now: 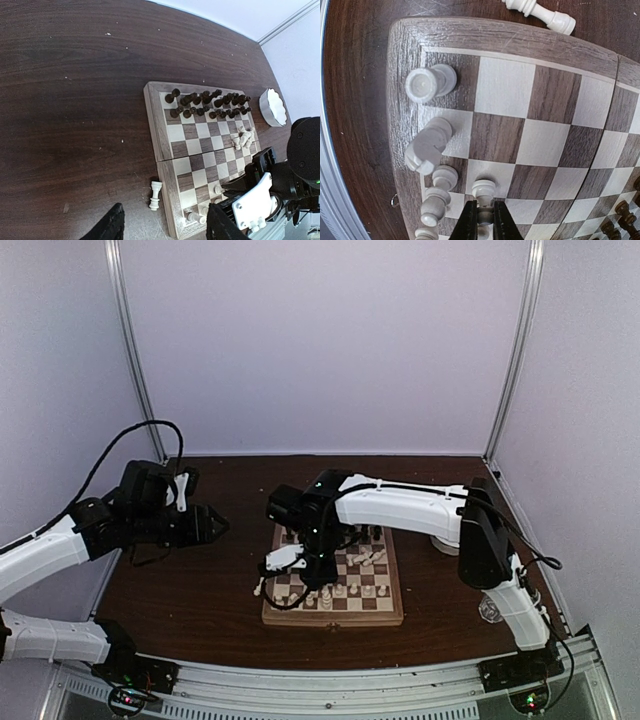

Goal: Set up the chess pieces on the board
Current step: Place the pawn at c2.

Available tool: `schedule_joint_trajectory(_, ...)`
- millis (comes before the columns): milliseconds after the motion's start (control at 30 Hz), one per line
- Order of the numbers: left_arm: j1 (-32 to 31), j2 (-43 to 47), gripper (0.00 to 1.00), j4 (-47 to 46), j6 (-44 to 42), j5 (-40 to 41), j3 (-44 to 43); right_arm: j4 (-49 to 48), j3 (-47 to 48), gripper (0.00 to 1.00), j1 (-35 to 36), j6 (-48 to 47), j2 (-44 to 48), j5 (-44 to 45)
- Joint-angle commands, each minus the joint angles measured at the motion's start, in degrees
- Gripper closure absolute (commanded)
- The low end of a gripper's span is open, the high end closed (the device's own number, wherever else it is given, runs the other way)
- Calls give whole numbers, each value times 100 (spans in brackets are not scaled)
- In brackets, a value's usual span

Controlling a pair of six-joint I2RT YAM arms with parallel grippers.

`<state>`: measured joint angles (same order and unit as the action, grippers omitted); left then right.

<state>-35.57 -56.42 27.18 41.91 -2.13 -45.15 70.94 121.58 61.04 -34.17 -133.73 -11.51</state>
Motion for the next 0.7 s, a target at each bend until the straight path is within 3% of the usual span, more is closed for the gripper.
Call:
schedule_joint_trajectory(0,18,41,44,-50,2,33,74,60,147,92,40,20,-108,81)
schedule_joint_trajectory(200,20,-5,44,-70,11,16,86,39,146,81,40,67,-71,85)
schedule_joint_trajectory(533,15,-243,44,-108,-103,-155,124,62,234,76,40,165,306,53)
schedule_joint_trajectory(667,-48,-412,49,-254,-339,-592,443,147,86,75,12,114,703,311)
